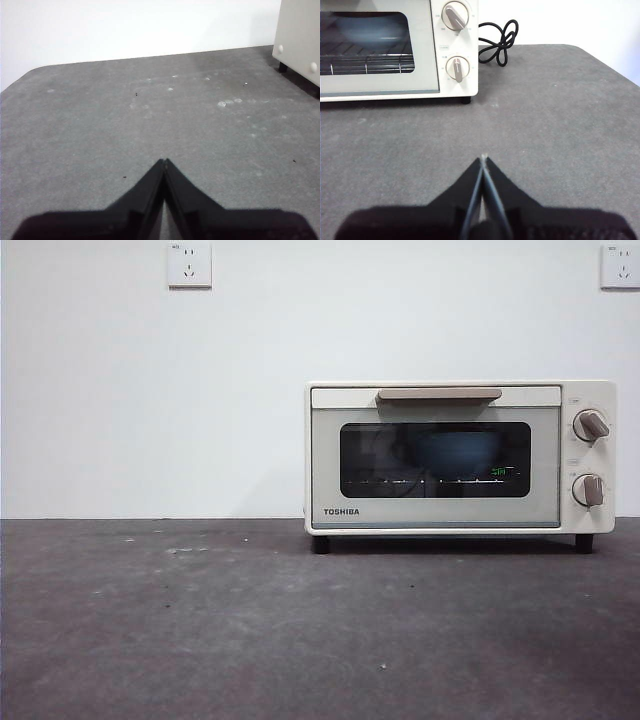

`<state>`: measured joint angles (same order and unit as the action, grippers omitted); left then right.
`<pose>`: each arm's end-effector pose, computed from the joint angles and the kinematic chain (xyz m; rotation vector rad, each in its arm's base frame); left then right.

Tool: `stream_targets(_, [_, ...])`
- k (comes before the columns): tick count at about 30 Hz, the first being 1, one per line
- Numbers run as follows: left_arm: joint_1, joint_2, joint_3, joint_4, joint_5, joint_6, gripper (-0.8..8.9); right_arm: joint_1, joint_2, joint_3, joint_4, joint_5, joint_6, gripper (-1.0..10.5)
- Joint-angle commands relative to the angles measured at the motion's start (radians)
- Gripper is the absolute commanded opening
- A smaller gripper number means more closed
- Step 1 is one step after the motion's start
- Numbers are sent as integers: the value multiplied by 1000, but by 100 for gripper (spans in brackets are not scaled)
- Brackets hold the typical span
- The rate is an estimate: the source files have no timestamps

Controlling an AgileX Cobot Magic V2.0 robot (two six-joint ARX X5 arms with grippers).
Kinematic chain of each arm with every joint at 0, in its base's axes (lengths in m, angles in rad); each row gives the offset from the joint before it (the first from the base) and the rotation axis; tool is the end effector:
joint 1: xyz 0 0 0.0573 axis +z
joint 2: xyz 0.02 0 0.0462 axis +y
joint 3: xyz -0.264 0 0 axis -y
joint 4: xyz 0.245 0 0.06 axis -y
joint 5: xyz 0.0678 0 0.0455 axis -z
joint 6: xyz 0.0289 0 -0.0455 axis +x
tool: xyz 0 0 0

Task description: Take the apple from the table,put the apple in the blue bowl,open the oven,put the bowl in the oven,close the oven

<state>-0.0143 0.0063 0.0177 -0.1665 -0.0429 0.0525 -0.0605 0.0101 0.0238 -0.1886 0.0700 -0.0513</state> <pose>0.0958 -0.0001 0.1530 0.0568 0.1558 0.0245 0.0950 -0.0078 0.1527 -0.0519 0.1783 -0.1256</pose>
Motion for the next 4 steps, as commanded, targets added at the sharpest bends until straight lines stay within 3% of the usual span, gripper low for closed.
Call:
stream_targets(1, [2, 0, -9, 3, -2, 10, -4, 0, -1, -10, 6, -3, 3, 2])
stream_targets(4, [2, 0, -9, 3, -2, 10, -4, 0, -1, -10, 6, -3, 3, 1])
